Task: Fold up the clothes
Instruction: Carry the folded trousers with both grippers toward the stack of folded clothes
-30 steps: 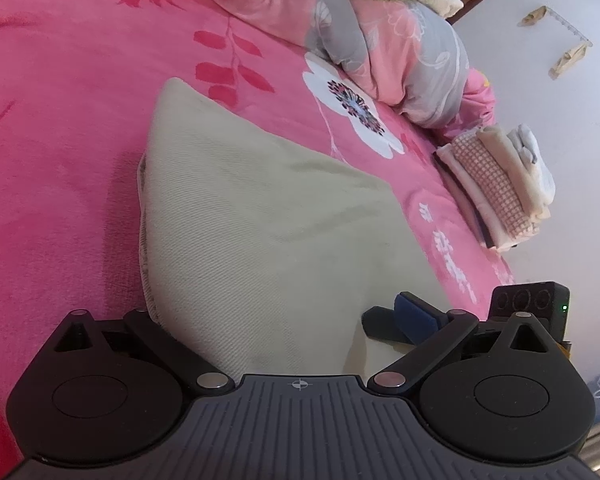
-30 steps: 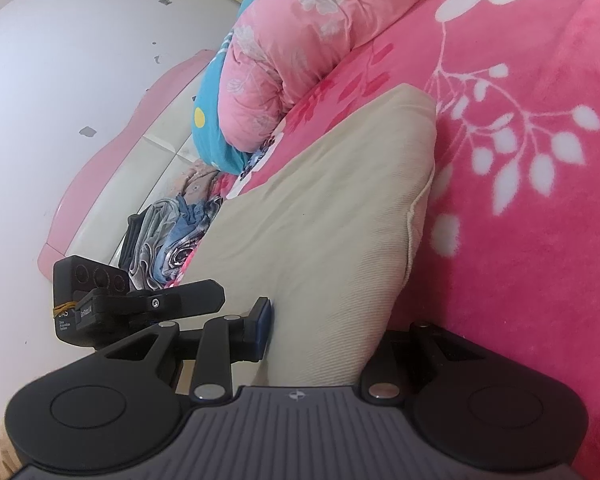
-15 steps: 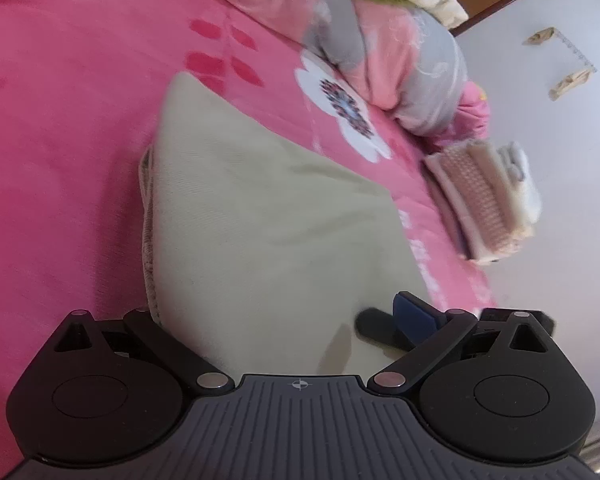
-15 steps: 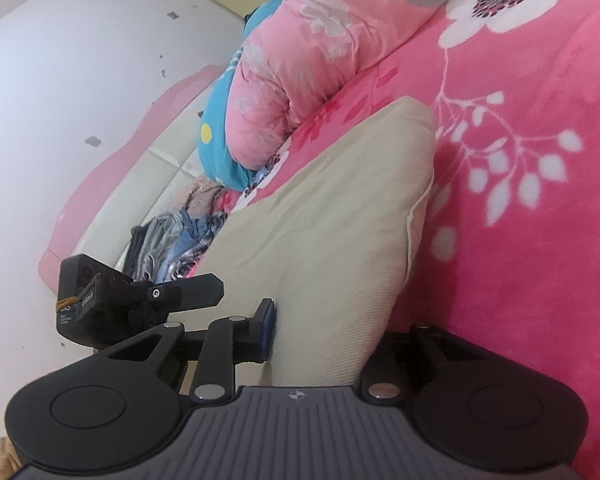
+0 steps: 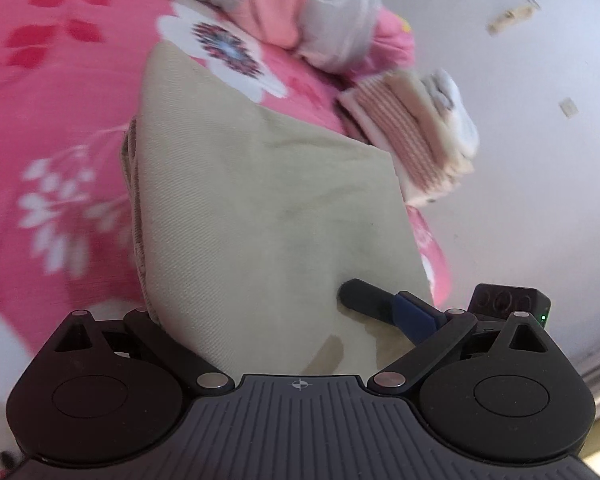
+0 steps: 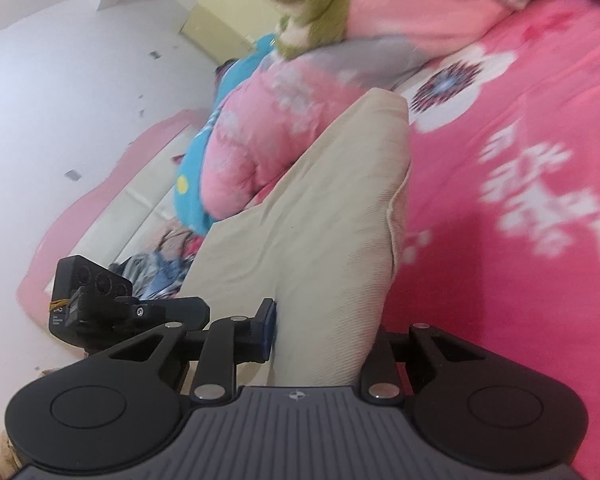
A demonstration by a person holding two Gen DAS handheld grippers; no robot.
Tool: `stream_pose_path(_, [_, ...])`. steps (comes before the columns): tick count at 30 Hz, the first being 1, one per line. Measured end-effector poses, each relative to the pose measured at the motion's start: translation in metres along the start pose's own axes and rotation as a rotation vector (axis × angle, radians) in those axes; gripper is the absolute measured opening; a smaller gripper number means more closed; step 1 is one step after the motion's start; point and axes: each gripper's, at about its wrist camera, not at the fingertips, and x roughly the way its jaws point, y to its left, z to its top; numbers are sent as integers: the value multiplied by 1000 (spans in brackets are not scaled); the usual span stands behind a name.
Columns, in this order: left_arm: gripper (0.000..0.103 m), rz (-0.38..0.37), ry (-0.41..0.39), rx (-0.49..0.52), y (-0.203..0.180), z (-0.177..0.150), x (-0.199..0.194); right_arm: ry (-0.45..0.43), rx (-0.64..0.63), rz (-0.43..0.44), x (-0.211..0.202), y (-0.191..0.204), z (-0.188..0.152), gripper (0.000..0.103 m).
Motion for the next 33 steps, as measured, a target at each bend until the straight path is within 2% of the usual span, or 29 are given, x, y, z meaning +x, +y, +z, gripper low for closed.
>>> stream_pose_path(4, [99,-41,12,8,-9,-5,2,-44,6,-53,-21,0,-3,25])
stream_pose_path(10, [99,-81,31,44,-32,-11,-14,-87,42,-85,-39,11,-7,24])
stream_pose_path(19, [99,-151,67,128,-88,-2,5,-159,-4,-127,-94,29,3,24])
stream_pose_path(24, [99,-177,122,209,-133,5,47,-219,1,-134,-137,7,17,24])
stream_pose_path(26, [99,-196,163,233,-149,5,76,-236,10,-154,-156,-6,23,24])
stream_pose_path(33, [99,-282,312,285,-201,3,198,-255,56,-329,-232,-62,39,24])
